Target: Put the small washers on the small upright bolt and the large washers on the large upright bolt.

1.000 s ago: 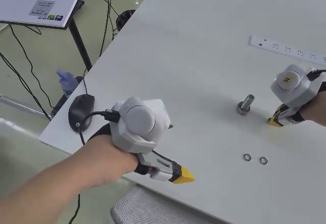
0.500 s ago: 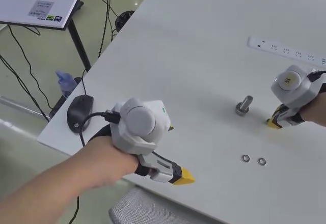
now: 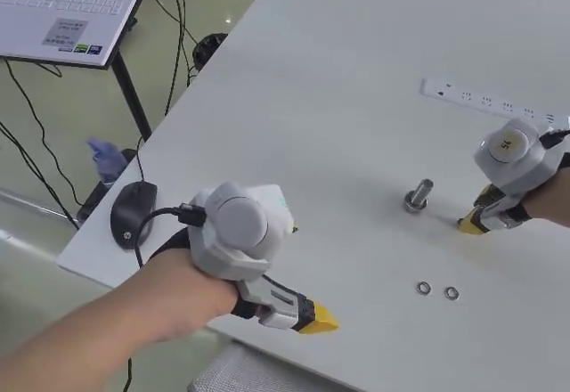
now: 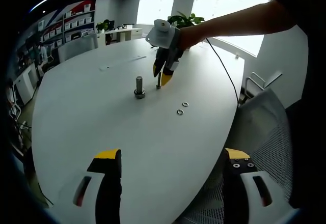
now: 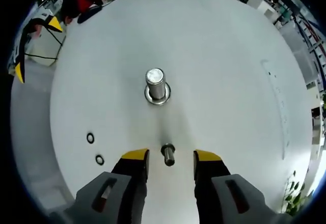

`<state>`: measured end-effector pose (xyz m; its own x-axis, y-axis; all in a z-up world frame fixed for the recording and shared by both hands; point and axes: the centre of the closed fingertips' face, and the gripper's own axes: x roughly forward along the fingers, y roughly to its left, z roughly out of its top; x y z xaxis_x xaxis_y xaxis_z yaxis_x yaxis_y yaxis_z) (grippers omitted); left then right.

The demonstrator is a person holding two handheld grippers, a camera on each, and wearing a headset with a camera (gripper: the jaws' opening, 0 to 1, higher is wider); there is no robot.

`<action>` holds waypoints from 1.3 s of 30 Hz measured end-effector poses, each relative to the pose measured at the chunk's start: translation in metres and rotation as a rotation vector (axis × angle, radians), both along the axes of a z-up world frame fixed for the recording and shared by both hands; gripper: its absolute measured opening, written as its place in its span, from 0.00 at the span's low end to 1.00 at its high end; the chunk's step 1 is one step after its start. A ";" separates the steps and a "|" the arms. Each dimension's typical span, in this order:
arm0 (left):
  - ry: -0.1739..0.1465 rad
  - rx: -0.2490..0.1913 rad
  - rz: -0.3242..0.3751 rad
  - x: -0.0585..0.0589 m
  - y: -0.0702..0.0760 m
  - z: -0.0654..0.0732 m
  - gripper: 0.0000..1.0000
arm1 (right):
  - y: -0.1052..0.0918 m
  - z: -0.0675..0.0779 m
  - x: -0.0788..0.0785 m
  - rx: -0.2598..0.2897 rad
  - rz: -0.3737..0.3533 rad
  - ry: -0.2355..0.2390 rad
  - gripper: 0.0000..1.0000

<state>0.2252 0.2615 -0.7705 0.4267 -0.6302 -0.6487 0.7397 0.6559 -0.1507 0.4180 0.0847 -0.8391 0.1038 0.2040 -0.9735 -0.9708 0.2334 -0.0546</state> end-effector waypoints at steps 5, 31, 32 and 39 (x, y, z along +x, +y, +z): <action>-0.021 0.012 -0.001 0.007 0.001 0.002 0.90 | 0.001 0.009 -0.001 0.026 -0.014 -0.001 0.38; -0.030 0.014 0.001 -0.003 -0.005 0.010 0.97 | 0.005 0.039 -0.044 0.089 0.011 -0.028 0.37; -0.030 0.014 0.000 -0.003 -0.005 0.010 0.97 | 0.005 0.038 -0.047 0.090 0.013 -0.025 0.37; -0.034 0.017 0.014 -0.006 -0.006 0.012 0.98 | 0.002 0.036 -0.073 0.085 0.033 -0.004 0.37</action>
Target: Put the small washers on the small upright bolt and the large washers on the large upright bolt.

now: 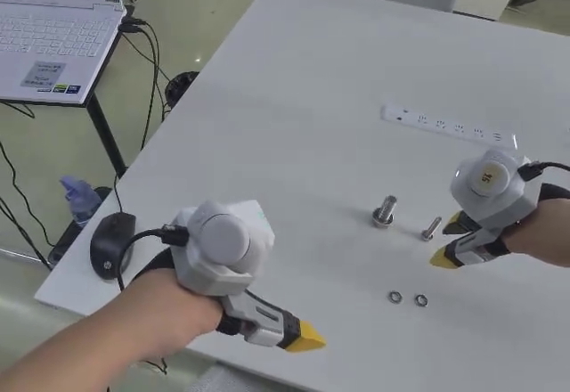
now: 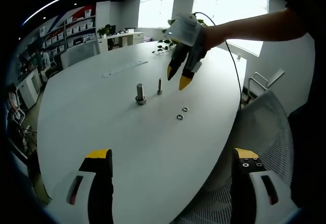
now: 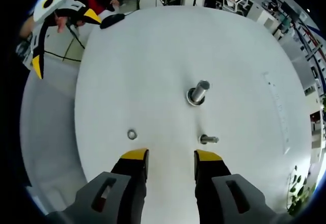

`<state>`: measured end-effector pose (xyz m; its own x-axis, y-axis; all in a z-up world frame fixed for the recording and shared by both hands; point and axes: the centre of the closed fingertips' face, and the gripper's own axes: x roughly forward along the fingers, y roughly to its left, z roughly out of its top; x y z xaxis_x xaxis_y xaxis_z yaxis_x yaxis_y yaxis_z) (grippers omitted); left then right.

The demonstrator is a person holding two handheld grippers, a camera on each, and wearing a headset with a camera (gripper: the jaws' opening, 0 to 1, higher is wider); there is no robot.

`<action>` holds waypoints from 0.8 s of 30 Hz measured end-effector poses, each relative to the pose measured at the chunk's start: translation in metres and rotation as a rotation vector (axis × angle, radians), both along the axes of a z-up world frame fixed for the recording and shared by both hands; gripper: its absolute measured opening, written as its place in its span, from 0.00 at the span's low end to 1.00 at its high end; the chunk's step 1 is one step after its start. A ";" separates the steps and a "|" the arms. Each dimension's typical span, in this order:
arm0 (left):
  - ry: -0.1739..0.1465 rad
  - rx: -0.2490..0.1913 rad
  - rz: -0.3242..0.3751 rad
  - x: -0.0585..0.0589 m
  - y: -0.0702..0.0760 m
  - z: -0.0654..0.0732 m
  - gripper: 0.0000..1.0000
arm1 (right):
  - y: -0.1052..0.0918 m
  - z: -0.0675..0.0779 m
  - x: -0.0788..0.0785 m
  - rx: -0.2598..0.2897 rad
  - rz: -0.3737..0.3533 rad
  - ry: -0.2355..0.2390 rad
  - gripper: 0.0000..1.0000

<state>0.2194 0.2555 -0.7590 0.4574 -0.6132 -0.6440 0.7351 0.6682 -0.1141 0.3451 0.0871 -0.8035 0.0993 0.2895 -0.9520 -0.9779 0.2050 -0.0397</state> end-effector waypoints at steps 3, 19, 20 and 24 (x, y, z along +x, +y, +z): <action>-0.003 0.000 -0.005 -0.003 -0.001 0.000 0.98 | 0.000 -0.001 -0.011 0.002 0.009 0.002 0.37; 0.001 0.004 0.009 -0.007 0.002 0.002 0.97 | -0.008 -0.022 -0.044 -0.013 0.024 0.044 0.37; 0.000 0.003 0.012 -0.006 0.002 0.002 0.97 | -0.008 -0.023 -0.044 -0.011 0.022 0.045 0.36; 0.000 -0.003 0.009 -0.007 0.000 0.002 0.97 | -0.011 -0.033 -0.040 -0.018 0.016 0.041 0.36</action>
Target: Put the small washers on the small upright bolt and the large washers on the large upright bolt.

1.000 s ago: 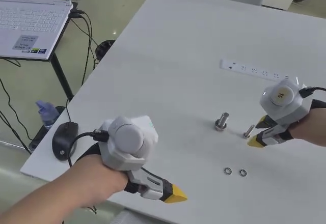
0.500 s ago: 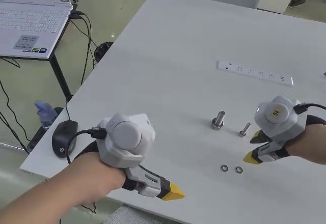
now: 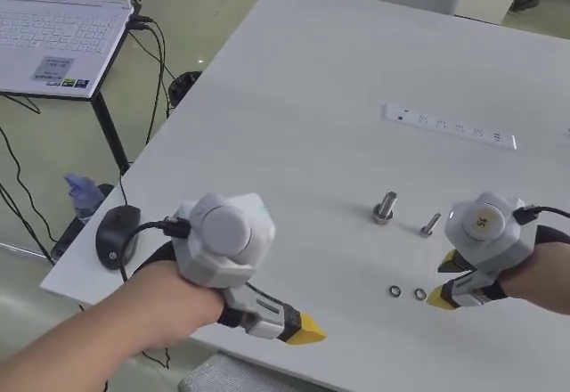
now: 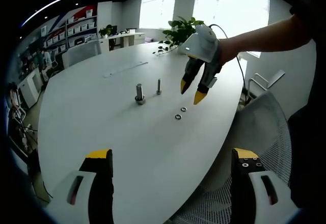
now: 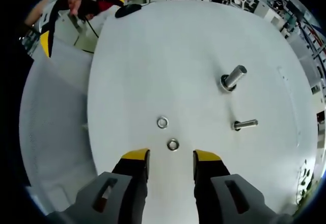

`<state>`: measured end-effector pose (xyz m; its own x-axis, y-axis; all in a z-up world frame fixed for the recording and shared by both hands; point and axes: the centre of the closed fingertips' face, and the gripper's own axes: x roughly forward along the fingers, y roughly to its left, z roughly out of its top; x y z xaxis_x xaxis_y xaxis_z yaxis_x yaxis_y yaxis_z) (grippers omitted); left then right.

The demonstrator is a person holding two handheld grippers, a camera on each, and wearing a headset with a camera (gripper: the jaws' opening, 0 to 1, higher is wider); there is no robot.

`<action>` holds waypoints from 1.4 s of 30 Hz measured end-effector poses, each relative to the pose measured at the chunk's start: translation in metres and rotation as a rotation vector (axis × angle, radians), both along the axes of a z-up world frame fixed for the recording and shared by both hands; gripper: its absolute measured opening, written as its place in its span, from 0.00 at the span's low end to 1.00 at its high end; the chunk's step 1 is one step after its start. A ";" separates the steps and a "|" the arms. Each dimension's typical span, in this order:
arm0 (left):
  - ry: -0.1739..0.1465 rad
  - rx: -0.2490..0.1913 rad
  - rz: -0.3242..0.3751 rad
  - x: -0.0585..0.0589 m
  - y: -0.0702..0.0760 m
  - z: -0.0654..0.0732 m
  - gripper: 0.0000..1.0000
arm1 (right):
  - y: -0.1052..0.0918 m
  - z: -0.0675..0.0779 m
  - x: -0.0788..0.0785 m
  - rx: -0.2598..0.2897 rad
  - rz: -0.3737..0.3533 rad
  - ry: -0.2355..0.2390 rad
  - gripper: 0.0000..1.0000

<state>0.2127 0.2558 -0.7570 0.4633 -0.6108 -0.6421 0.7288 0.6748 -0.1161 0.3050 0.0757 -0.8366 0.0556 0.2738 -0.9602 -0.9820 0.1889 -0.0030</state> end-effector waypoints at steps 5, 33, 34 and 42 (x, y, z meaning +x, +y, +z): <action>0.006 -0.006 -0.007 -0.002 -0.002 0.000 0.97 | -0.001 -0.011 0.004 0.013 -0.031 -0.002 0.35; 0.041 0.003 -0.025 -0.007 0.006 -0.009 0.91 | 0.004 -0.041 0.001 -0.019 -0.002 -0.005 0.30; 0.040 0.002 -0.023 -0.007 0.006 -0.009 0.91 | 0.005 -0.040 0.000 -0.018 0.002 -0.006 0.28; 0.047 0.001 -0.019 -0.008 0.007 -0.011 0.90 | 0.006 -0.040 0.002 -0.034 0.011 -0.005 0.23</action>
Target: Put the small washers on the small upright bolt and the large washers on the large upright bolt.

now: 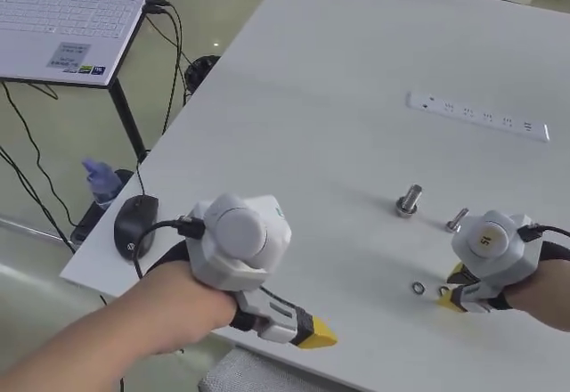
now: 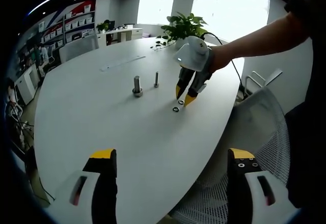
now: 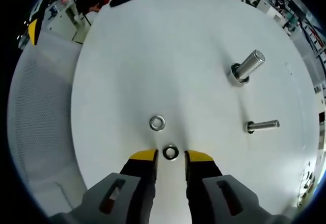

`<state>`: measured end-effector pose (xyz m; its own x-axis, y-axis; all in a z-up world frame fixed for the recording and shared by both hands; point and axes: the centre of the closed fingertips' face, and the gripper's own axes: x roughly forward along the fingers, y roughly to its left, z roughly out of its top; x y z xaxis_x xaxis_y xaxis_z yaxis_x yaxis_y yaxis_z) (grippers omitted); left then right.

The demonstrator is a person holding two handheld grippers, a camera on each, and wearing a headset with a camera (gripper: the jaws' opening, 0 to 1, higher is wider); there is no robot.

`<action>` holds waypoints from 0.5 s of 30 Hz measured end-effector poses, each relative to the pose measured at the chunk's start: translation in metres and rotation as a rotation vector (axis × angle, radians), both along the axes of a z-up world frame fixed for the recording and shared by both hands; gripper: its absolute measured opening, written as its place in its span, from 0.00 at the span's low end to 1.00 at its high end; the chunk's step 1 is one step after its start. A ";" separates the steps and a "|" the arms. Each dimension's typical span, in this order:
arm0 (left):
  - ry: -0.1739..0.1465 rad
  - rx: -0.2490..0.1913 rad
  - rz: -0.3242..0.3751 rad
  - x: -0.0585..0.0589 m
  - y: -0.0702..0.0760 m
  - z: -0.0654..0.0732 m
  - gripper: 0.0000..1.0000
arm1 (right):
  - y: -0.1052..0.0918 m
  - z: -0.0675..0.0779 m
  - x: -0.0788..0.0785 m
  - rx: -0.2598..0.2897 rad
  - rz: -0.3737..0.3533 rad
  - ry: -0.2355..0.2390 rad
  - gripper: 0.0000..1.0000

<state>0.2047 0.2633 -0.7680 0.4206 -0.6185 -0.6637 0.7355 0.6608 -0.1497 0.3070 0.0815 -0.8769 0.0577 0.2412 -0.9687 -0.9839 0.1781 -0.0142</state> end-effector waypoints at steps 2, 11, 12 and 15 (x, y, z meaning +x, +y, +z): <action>0.000 0.000 0.002 0.000 0.001 0.000 0.89 | 0.000 0.000 0.000 -0.008 0.007 0.000 0.22; 0.010 -0.002 0.011 -0.002 0.004 -0.003 0.87 | -0.001 0.000 -0.001 -0.039 0.012 0.002 0.18; 0.011 -0.001 0.010 -0.003 0.004 -0.003 0.87 | -0.001 0.000 -0.001 -0.044 0.023 -0.002 0.16; 0.011 -0.003 0.008 -0.003 0.001 -0.004 0.86 | -0.002 -0.003 -0.001 -0.056 0.044 -0.010 0.14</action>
<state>0.2014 0.2647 -0.7719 0.4180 -0.6175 -0.6663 0.7286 0.6660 -0.1600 0.3064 0.0793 -0.8797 0.0578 0.1891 -0.9803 -0.9906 0.1330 -0.0327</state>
